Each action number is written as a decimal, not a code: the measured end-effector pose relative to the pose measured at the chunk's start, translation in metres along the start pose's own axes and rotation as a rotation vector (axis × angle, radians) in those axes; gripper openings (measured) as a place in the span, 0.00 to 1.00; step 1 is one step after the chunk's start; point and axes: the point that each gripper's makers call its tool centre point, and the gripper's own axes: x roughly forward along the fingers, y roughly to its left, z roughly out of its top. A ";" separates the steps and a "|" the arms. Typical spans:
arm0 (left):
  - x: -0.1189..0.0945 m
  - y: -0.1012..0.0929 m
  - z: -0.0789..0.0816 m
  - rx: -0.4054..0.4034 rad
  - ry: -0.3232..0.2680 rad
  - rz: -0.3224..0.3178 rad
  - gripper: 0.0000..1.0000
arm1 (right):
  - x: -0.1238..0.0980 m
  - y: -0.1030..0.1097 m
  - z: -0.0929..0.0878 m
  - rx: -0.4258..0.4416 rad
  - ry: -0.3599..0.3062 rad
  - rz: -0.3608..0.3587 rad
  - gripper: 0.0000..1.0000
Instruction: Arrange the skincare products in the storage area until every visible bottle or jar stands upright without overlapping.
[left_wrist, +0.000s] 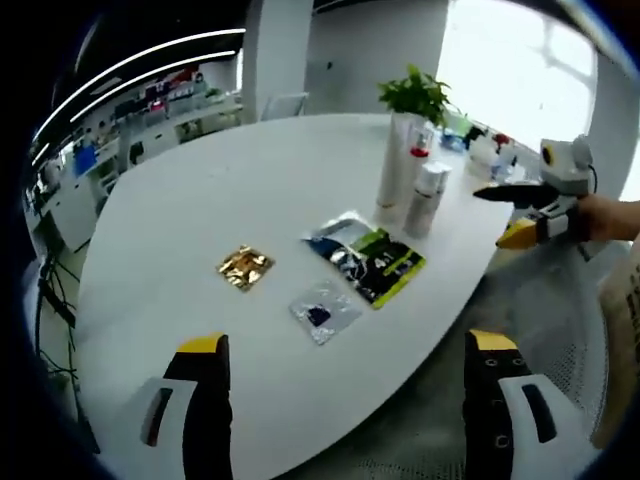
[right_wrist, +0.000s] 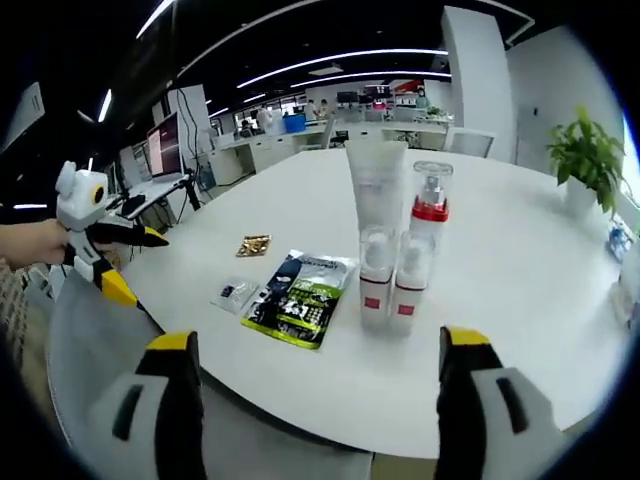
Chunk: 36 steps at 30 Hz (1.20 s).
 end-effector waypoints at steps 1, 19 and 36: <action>0.002 0.003 0.001 0.004 0.005 0.001 0.95 | 0.000 -0.001 0.000 0.003 0.001 -0.001 1.00; 0.040 0.041 0.009 0.086 0.105 -0.030 0.94 | 0.003 -0.011 -0.008 0.041 0.023 -0.028 0.97; 0.075 0.069 0.031 0.205 0.182 -0.065 0.93 | 0.002 -0.012 -0.007 0.057 0.021 -0.051 0.96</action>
